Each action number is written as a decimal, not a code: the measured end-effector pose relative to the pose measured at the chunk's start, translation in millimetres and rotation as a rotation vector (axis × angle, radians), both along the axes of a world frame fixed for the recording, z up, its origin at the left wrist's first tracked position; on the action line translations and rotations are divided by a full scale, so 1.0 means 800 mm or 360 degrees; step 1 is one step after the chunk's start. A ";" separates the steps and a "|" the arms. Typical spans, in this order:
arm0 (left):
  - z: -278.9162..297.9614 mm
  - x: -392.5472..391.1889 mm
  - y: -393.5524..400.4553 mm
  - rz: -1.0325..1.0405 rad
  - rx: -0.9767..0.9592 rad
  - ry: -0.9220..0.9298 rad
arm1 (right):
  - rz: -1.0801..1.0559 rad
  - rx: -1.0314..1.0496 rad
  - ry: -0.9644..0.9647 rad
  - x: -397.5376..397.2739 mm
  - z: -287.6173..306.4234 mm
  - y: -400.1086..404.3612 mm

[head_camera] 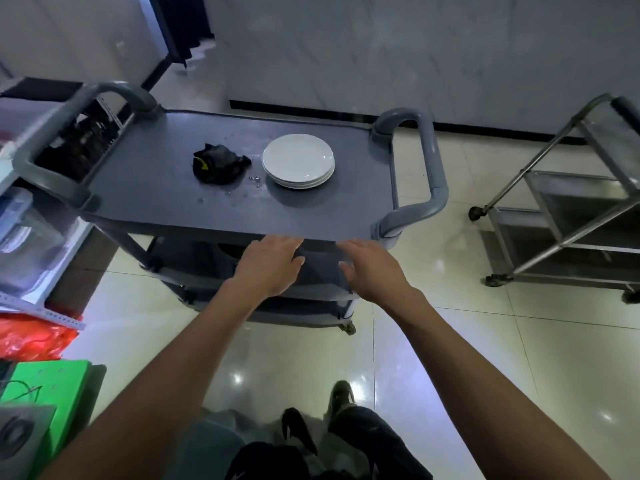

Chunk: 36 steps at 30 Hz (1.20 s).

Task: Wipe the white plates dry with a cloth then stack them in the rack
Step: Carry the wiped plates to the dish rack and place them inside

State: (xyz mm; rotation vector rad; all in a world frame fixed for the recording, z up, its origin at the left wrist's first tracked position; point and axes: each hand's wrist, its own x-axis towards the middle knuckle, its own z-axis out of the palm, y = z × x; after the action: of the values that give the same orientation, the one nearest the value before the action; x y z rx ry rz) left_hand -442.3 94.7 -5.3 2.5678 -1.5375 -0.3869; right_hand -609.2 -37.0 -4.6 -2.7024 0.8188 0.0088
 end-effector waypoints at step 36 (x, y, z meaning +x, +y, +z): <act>-0.105 0.341 -0.265 0.0502 -0.0106 0.0522 | -0.0832 0.1010 -0.0468 0.326 -0.101 -0.262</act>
State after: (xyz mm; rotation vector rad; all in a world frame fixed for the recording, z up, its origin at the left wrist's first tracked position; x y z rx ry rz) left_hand -169.3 -117.6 -89.5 2.4821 -1.0014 -0.6635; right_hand -348.5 -246.3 -85.3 -1.7981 1.1617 -0.2052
